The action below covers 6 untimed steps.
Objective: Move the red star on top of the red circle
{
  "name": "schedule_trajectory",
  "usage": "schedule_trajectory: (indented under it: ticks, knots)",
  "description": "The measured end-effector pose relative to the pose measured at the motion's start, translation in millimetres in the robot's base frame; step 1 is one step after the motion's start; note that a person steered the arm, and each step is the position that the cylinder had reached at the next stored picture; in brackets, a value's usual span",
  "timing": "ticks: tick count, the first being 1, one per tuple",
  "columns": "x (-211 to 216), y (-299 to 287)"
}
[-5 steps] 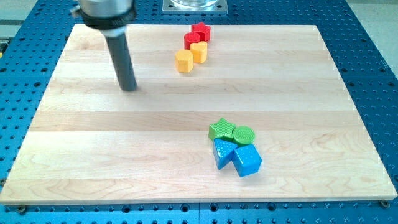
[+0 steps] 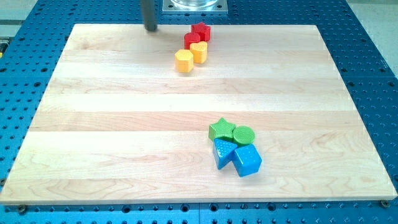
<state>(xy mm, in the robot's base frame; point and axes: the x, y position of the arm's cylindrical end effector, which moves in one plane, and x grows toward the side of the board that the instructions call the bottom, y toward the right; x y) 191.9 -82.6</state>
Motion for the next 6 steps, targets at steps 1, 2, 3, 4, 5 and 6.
schedule_trajectory:
  ticks: [1,2,3,4,5,6]
  knots:
    - [0.1,24.8]
    - [4.5,66.2]
    - [12.1,75.6]
    - [12.2,113.4]
    - [1.9,128.2]
    - [7.9,150.6]
